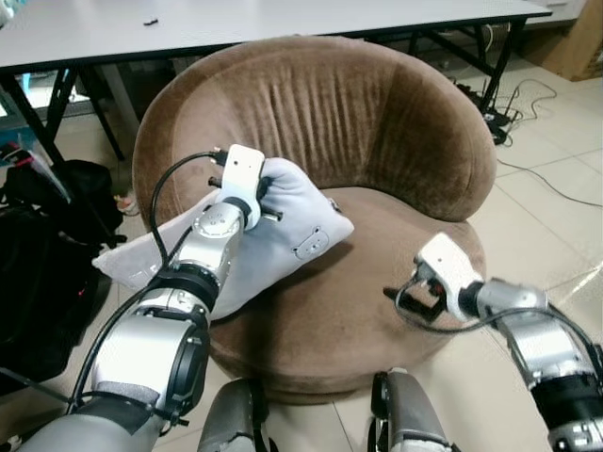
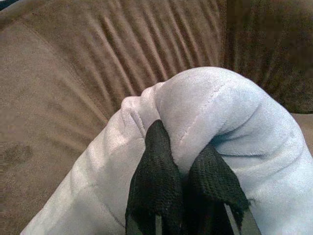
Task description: Move the pillow to the sofa from floor
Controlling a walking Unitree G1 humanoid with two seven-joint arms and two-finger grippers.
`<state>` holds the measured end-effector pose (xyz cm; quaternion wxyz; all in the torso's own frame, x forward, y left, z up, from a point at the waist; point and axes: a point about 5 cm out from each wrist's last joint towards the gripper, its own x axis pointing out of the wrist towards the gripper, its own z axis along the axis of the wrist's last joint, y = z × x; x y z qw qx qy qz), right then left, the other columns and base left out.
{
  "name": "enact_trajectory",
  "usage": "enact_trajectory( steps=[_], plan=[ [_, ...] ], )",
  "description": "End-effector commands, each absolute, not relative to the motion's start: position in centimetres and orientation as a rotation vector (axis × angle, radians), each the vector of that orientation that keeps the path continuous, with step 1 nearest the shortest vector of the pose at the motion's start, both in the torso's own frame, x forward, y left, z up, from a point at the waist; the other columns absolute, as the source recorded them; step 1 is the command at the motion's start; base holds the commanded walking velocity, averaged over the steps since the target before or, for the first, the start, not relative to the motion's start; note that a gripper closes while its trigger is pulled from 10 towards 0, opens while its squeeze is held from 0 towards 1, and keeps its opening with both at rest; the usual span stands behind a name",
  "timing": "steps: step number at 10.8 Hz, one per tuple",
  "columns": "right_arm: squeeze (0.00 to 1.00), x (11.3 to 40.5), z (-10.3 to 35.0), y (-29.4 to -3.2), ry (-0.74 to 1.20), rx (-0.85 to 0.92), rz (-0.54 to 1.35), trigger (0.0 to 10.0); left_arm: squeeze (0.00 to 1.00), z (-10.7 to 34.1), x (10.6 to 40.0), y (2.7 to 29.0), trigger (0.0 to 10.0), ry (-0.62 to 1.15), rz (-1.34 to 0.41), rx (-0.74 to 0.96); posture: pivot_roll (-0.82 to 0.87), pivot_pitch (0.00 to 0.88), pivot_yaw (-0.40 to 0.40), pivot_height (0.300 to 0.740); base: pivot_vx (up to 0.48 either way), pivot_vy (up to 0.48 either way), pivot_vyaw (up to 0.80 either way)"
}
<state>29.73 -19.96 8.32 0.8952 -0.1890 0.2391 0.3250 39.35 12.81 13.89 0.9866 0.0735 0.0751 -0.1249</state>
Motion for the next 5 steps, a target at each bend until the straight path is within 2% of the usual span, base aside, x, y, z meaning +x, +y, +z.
enact_trajectory(
  steps=[1, 4, 5],
  plan=[
    [0.00, 30.13, 9.16, -19.68, 0.471, -0.401, 0.671, 10.0, 0.00, 13.85, 39.44, 13.11, 10.0, 0.171, -0.234, 0.136, -0.23, 0.000, 0.063, 0.615, 0.000, 0.000, 0.00],
    [0.00, 30.18, 9.39, -19.72, 0.465, -0.431, 0.680, 10.0, 0.00, 13.97, 39.47, 13.04, 10.0, 0.165, -0.239, 0.139, -0.23, 0.000, 0.062, 0.615, 0.000, 0.000, 0.00],
    [0.00, 30.55, 9.48, -19.73, 0.466, -0.385, 0.654, 10.0, 0.00, 13.91, 39.45, 12.93, 10.0, 0.168, -0.244, 0.141, -0.23, 0.000, 0.058, 0.615, 0.244, -0.409, 0.00]
  ],
)
